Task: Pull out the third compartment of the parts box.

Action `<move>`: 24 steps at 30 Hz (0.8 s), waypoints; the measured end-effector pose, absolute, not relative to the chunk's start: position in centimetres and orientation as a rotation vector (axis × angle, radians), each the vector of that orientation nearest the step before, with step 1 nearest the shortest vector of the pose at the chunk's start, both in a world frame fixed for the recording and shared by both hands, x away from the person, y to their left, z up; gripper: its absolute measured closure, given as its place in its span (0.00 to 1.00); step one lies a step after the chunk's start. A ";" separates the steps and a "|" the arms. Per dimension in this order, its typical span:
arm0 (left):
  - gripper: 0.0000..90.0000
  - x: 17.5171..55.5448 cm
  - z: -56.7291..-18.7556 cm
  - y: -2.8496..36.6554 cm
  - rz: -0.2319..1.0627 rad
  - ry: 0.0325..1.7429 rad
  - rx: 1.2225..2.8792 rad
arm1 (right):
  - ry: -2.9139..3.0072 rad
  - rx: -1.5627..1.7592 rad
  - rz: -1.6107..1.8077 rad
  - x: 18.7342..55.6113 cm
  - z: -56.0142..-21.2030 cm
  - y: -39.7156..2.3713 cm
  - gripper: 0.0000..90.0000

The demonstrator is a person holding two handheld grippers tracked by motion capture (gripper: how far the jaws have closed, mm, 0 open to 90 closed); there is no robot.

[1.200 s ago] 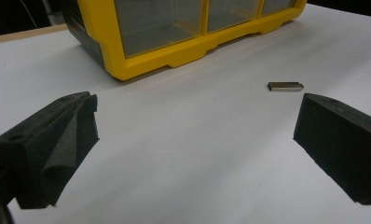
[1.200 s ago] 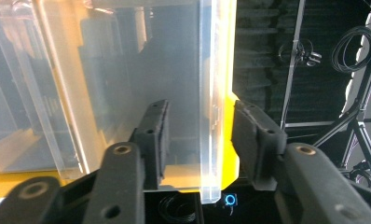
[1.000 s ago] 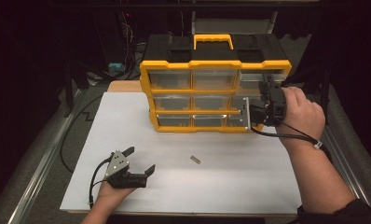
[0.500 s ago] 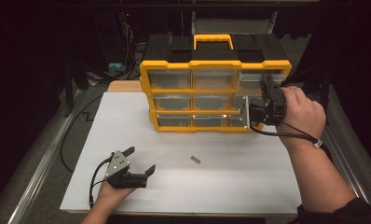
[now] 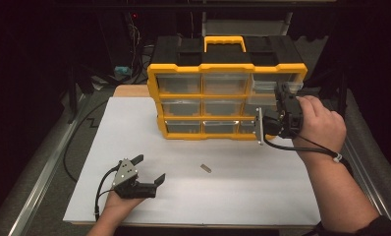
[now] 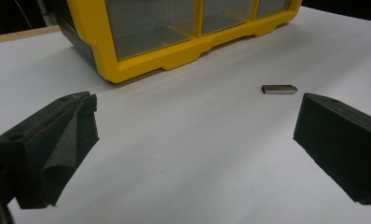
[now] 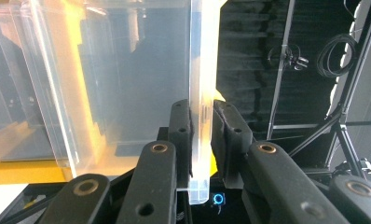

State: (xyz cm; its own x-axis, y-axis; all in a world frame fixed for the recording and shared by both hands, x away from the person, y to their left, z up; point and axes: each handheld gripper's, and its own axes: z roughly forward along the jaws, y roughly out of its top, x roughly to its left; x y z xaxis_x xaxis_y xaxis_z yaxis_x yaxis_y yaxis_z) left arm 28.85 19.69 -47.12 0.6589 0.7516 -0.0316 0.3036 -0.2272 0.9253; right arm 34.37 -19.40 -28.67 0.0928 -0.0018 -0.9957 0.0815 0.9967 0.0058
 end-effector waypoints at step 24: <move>0.01 28.7 -47.1 19.8 0.528 0.834 1.820 | 1.452 0.046 -0.042 30.9 -29.3 -19.8 0.88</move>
